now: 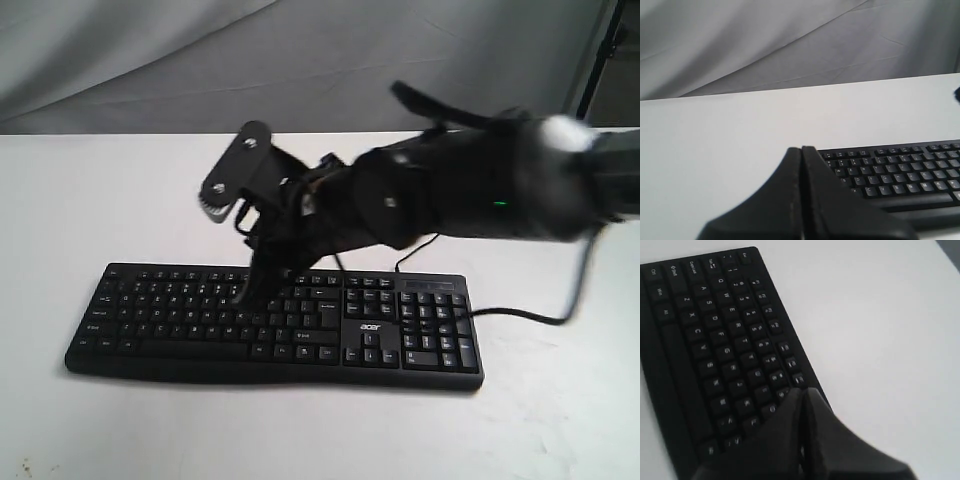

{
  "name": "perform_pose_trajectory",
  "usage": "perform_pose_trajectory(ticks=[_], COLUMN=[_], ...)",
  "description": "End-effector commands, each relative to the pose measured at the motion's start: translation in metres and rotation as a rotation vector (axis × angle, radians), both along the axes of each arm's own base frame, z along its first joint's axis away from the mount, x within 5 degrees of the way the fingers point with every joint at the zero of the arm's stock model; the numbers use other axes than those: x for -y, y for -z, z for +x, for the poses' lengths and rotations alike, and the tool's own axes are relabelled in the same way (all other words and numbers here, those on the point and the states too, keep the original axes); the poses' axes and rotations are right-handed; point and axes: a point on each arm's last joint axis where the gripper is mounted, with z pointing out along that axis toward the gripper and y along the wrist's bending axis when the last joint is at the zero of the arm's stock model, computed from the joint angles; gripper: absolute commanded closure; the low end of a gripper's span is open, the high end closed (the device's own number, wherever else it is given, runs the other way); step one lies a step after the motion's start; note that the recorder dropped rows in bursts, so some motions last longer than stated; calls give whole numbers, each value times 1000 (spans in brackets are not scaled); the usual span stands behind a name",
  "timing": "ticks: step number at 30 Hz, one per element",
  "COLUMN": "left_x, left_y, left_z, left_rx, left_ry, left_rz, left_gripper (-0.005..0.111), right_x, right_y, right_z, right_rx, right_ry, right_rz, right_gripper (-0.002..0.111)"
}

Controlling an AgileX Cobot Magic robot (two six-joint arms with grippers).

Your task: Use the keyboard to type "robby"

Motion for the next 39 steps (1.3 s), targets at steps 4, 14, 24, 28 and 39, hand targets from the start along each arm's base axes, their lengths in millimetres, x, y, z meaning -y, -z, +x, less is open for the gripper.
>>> perform_pose_trajectory(ticks=[4,14,24,28,39], left_x=[0,0,0,0,0], left_y=[1,1,1,1,1], left_z=[0,0,0,0,0], left_rx=[7,7,7,7,7], left_ry=[6,6,6,6,6], left_rz=[1,1,1,1,1], left_gripper=[107,107,107,107,107], right_x=[100,168,179,207,266], right_y=[-52,-44,-60,-65,-78], right_z=[-78,-149,-152,-153,-208], right_rx=[53,131,244,319,554], right_ry=[161,301,370,479,764], right_rz=[196,430,568,565,530], right_gripper=[108,108,108,108,108])
